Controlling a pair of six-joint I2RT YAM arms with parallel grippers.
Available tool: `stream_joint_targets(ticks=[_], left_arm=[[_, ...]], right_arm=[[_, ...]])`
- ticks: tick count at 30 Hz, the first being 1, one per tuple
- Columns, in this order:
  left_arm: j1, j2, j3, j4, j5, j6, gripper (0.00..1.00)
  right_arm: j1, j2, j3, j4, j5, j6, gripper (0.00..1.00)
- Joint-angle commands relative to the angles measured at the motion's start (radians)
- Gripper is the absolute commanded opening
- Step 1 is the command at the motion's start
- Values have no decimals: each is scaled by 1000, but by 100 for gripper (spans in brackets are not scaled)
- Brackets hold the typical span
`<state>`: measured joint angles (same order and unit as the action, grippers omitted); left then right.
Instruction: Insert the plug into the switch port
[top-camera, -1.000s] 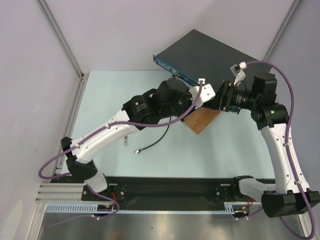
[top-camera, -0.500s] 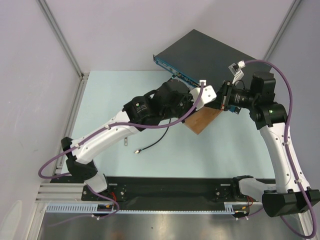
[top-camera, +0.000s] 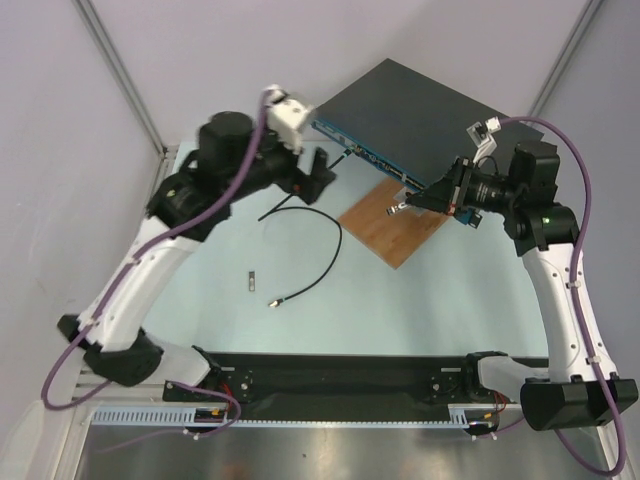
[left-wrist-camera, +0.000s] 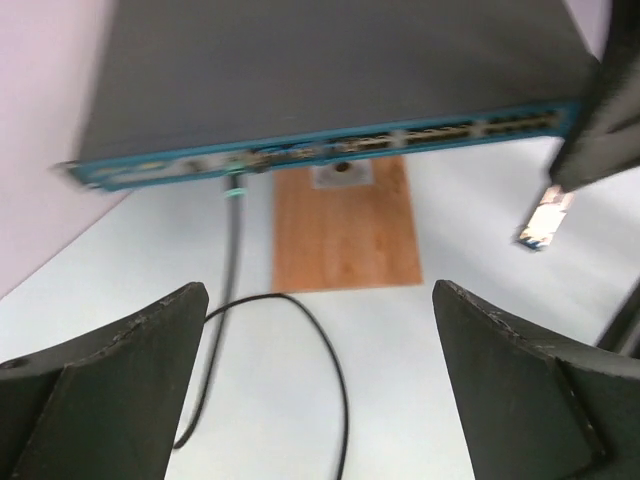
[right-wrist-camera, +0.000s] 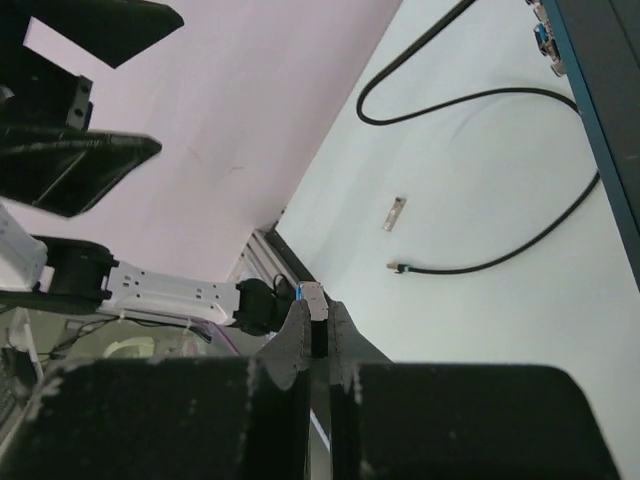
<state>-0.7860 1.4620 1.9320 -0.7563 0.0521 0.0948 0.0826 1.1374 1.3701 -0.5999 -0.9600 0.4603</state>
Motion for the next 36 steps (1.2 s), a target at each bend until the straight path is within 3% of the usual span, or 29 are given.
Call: stream_joint_targets(ticks=[1,5,8,12,22,27,36], left_arm=[[138,-158,-121,61,133,-89,100],[157,-319,-364,159,141,-28,100],[154,-380,-427,181,222,-3,100],[45,-457,-579,369,167,71,95],[-257,-316,-574,534,-35,322,66],[-295,-249,-550,552,-49,372,50],[-309,-184,-495,511,-90,398,38]], right_arm=[[-12,8,46,89,-64,56,0],[-9,24,11,221,-166,202,0],[12,33,-29,371,-233,346,0],[42,44,-29,402,-247,374,0],[55,35,-42,310,-237,362,0],[68,38,-69,302,-244,386,0],[88,36,-100,342,-241,414,0]])
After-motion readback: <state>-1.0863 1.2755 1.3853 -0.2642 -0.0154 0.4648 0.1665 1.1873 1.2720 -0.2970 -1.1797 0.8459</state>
